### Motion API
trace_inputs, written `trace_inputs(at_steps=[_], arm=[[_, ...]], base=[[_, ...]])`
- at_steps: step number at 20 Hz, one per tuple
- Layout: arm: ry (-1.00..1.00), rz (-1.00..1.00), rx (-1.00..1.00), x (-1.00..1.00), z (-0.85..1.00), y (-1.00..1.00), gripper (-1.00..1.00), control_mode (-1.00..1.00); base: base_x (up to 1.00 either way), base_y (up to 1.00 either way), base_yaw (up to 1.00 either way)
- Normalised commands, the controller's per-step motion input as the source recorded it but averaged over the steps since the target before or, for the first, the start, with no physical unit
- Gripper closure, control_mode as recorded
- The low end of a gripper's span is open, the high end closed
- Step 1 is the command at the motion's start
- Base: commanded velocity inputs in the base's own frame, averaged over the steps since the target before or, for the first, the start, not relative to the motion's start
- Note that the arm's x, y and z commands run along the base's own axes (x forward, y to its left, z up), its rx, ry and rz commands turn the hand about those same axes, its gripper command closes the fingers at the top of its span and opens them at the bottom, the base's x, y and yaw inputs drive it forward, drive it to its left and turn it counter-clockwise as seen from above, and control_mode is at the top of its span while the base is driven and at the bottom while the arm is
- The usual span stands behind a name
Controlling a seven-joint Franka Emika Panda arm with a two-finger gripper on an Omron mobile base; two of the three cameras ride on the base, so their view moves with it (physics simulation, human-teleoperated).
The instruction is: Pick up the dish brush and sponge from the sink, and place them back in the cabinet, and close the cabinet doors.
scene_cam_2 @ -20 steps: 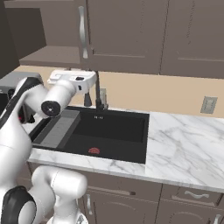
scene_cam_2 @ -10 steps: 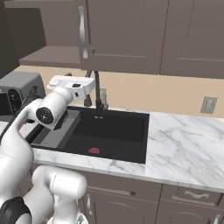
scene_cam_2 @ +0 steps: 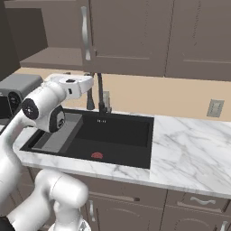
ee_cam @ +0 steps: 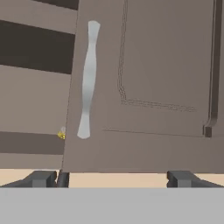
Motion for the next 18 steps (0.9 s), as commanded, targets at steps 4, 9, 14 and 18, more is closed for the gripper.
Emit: trace_inputs(at_steps=[4,9,14,18], arm=[[0.13,-0.04,-0.03,-0.44,0.28,0.02,-1.00,-1.00],[0.02,-0.01,-0.03,-0.53,0.10,0.13,-1.00,-1.00],[-0.01,0.00,-0.04,-0.50,0.00,0.27,-1.00,-1.00],[-0.02,0.00,0.00,-0.46,0.00,0.36,-1.00,-1.00]], base=[[0.00,0.00,0.00],[0.00,0.00,0.00],[0.00,0.00,0.00],[0.00,0.00,0.00]])
